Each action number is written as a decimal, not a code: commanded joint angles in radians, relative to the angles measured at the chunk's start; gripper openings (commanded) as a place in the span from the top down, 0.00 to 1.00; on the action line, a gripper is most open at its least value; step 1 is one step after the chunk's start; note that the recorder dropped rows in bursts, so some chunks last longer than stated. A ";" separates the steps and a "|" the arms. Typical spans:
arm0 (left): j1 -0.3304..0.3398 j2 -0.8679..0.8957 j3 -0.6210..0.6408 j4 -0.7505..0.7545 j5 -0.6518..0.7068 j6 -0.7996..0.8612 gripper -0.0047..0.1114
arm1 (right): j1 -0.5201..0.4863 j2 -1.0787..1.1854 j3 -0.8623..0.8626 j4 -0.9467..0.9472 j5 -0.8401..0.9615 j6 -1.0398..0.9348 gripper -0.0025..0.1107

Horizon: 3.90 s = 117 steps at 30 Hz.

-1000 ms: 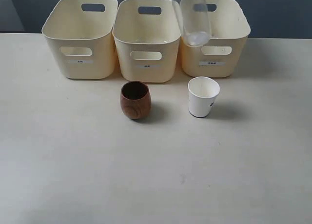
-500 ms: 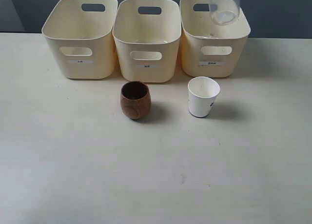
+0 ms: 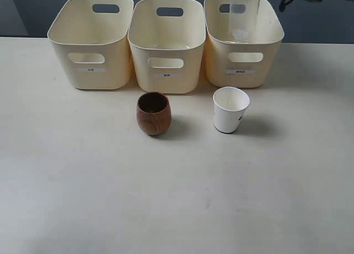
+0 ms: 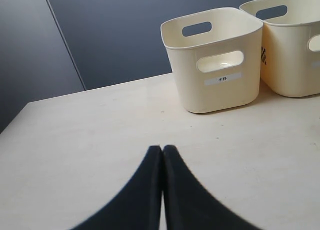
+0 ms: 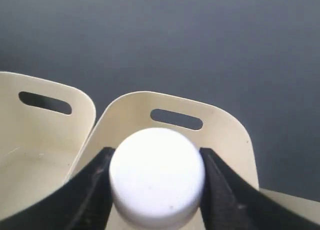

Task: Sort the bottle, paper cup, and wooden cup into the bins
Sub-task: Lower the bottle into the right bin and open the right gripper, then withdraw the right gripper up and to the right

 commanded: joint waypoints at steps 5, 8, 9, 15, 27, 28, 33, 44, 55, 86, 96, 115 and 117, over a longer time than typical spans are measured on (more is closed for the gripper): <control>-0.003 -0.005 0.001 0.000 -0.007 -0.002 0.96 | -0.040 0.055 -0.005 -0.020 -0.203 0.035 0.93; -0.003 -0.005 0.001 0.000 -0.007 -0.002 0.96 | -0.040 0.057 -0.005 -0.015 -0.214 0.035 0.76; -0.003 -0.005 0.001 0.000 -0.007 -0.002 0.96 | -0.040 0.057 -0.005 -0.008 -0.214 0.035 0.67; -0.003 -0.005 0.001 0.000 -0.007 -0.002 0.96 | -0.040 0.057 -0.005 0.112 -0.115 0.035 0.18; -0.003 -0.005 0.001 0.000 -0.006 -0.002 0.96 | -0.036 0.009 -0.005 0.126 0.151 0.032 0.14; -0.003 -0.005 0.001 0.000 -0.006 -0.002 0.96 | -0.036 -0.006 -0.005 0.126 0.172 0.032 0.14; -0.003 -0.005 0.001 0.000 -0.006 -0.002 0.96 | -0.036 -0.086 -0.005 0.133 0.336 0.010 0.14; -0.003 -0.005 0.001 0.000 -0.006 -0.002 0.96 | -0.036 -0.157 -0.005 0.142 0.637 -0.018 0.14; -0.003 -0.005 0.001 0.000 -0.006 -0.002 0.96 | -0.036 -0.180 -0.005 0.133 0.886 -0.016 0.14; -0.003 -0.005 0.001 0.000 -0.006 -0.002 0.96 | -0.036 -0.180 -0.005 0.228 1.038 -0.070 0.14; -0.003 -0.005 0.001 0.000 -0.006 -0.002 0.96 | -0.028 -0.197 0.107 0.311 0.985 -0.081 0.14; -0.003 -0.005 0.001 0.000 -0.005 -0.002 0.96 | -0.017 -0.905 0.736 0.355 -0.019 -0.015 0.14; -0.003 -0.005 0.001 0.000 -0.005 -0.002 0.96 | -0.017 -0.997 0.825 0.346 -0.113 -0.015 0.14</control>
